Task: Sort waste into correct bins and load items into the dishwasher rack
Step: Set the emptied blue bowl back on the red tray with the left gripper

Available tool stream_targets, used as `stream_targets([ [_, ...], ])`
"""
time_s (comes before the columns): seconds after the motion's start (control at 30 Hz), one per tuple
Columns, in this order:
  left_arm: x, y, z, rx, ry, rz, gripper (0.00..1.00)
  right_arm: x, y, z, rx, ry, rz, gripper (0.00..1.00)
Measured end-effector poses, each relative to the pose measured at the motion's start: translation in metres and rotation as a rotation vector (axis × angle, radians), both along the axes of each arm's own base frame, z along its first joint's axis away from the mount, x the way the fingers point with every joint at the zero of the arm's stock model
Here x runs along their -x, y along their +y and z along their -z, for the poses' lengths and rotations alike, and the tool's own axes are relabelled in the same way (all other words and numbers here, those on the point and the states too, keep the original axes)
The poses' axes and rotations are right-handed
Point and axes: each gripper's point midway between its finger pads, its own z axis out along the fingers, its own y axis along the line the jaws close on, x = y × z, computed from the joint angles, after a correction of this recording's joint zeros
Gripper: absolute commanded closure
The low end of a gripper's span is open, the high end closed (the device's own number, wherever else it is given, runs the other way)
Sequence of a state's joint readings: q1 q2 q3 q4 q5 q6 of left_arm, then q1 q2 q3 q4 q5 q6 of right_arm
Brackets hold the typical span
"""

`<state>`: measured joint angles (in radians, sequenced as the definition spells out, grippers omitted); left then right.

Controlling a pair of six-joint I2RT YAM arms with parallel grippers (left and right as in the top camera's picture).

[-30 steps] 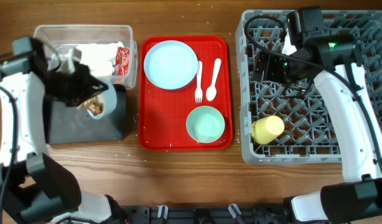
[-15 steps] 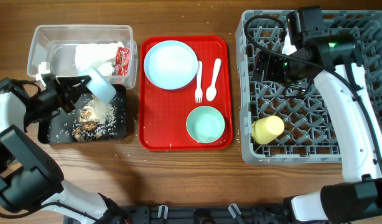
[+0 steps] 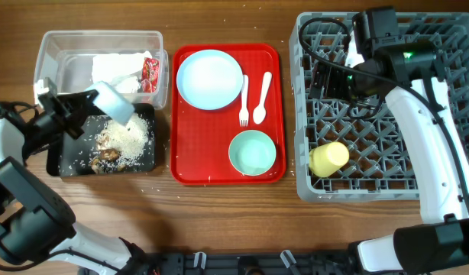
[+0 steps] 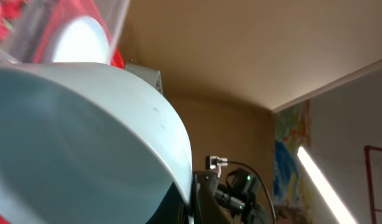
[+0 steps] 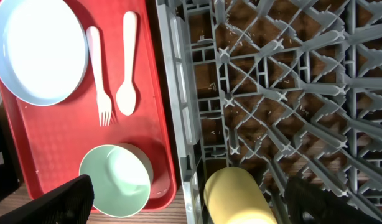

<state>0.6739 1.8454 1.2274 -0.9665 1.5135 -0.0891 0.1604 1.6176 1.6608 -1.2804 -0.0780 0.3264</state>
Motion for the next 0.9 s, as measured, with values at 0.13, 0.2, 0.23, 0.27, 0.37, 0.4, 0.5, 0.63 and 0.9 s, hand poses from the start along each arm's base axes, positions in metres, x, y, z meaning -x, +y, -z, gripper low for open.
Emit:
stream_targets([
  [0.13, 0.004, -0.076, -0.017, -0.242, -0.037, 0.19, 0.96, -0.006, 0.001, -0.002, -0.004, -0.026, 0.0, 0.01],
  [0.2, 0.014, -0.124, 0.001, -0.546, 0.012, 0.314, 0.96, -0.014, 0.002, -0.005, -0.01, -0.063, 0.0, 0.0],
  [0.23, 0.016, -0.146, 0.023, -0.714, 0.046, 0.386, 0.96, -0.019, 0.004, -0.007, -0.016, -0.082, -0.001, 0.0],
  [0.27, 0.021, -0.164, 0.038, -0.798, 0.066, 0.448, 0.96, -0.02, 0.005, -0.008, -0.022, -0.088, -0.002, 0.0],
  [0.37, 0.032, -0.212, 0.087, -1.051, 0.085, 0.622, 0.91, -0.021, 0.007, -0.009, -0.033, -0.093, -0.007, 0.0],
  [0.4, 0.033, -0.222, 0.096, -1.084, 0.076, 0.654, 0.9, -0.021, 0.007, -0.009, -0.033, -0.092, -0.007, 0.0],
  [0.5, 0.046, -0.258, 0.124, -1.15, 0.051, 0.77, 0.64, -0.021, 0.009, -0.009, -0.044, -0.09, -0.011, 0.0],
  [0.63, 0.052, -0.274, 0.135, -1.182, 0.033, 0.816, 0.42, -0.02, 0.011, -0.009, -0.058, -0.088, -0.017, 0.0],
  [0.9, 0.032, -0.279, 0.108, -1.169, 0.018, 0.756, 0.44, -0.037, 0.046, -0.023, -0.164, -0.184, -0.098, 0.02],
])
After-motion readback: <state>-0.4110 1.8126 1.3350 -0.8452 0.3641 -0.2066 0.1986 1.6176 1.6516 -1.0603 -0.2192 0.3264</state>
